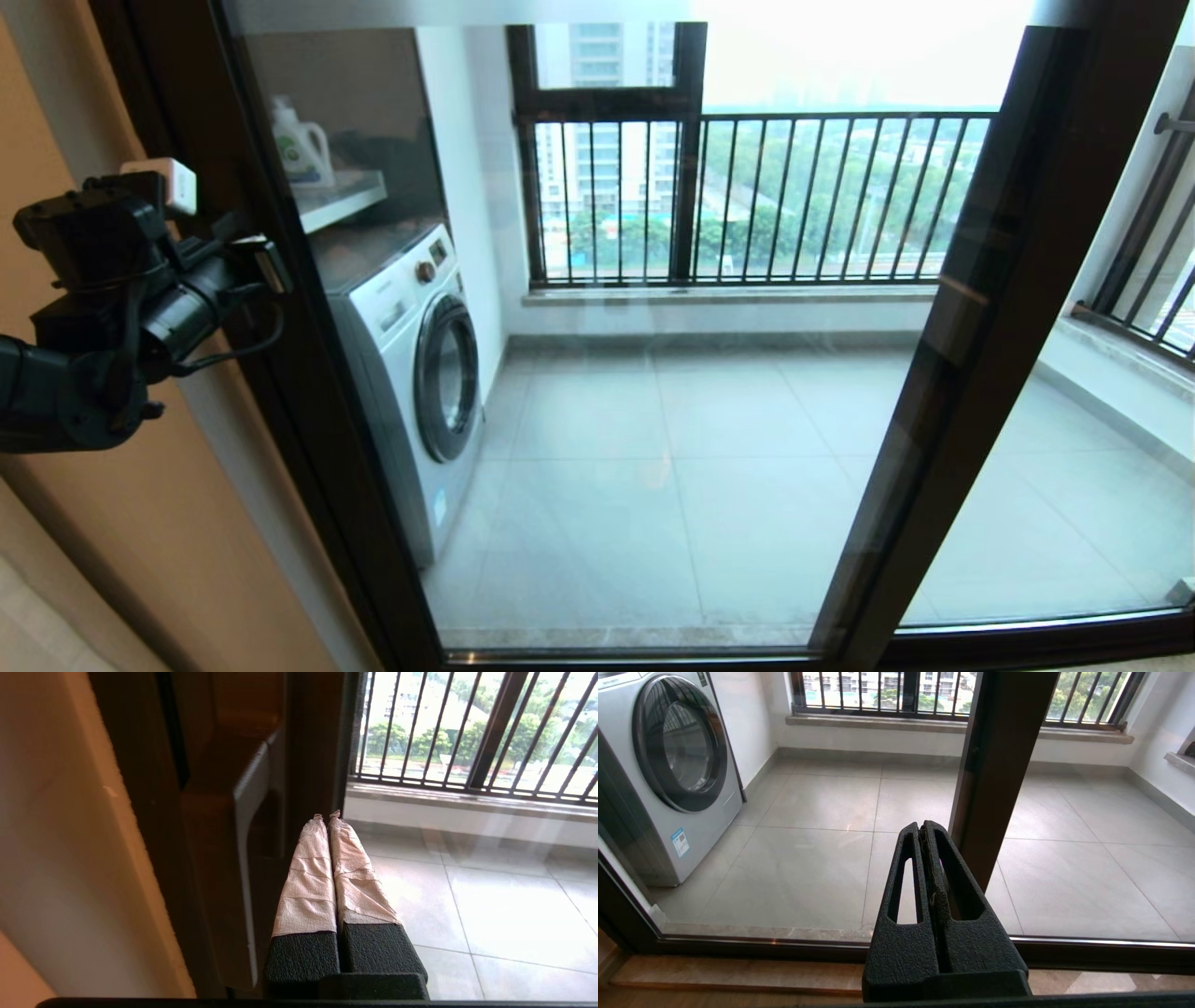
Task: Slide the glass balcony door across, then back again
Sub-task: Close the slid door
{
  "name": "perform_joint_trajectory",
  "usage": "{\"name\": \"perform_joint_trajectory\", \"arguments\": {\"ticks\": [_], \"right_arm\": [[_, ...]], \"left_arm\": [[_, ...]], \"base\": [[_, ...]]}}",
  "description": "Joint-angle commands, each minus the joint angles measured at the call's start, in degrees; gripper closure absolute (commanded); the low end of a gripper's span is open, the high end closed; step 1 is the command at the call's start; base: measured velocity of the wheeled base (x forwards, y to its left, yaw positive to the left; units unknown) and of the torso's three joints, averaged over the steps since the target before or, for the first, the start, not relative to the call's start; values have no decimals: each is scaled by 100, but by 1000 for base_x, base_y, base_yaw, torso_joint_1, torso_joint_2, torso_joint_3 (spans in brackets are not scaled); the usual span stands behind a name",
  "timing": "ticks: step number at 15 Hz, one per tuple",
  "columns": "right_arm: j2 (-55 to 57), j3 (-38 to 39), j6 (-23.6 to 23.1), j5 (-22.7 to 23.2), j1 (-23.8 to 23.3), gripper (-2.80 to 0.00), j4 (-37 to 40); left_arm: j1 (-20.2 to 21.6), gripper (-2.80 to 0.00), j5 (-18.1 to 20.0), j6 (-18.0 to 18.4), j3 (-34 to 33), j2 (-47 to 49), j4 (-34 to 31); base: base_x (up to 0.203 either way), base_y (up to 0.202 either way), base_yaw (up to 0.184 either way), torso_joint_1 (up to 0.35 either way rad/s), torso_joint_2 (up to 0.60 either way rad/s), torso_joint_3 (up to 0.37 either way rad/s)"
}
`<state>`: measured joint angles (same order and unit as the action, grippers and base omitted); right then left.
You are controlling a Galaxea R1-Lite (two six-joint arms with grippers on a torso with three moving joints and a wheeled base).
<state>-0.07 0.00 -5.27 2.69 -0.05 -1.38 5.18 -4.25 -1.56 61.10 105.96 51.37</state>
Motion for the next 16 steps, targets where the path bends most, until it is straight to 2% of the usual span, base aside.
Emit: {"name": "perform_joint_trajectory", "arguments": {"ticks": [1,6,9,16], "right_arm": [[0,70,-9,3,1,0,-3],[-1,70,-5,3,1,0,-3],[-1,70,-4,3,-2,0,-3],[0,70,-1,3,3,0,-3]], "left_arm": [[210,0,147,-7,10,118,31],[515,0,273,0,146,375,33],[703,0,275,-2,463,619,31],[849,0,307,-2,496,636,31]], "base": [[0,0,0,0,0,0],[0,0,0,0,0,0],[0,0,0,0,0,0],[0,0,0,0,0,0]]}}
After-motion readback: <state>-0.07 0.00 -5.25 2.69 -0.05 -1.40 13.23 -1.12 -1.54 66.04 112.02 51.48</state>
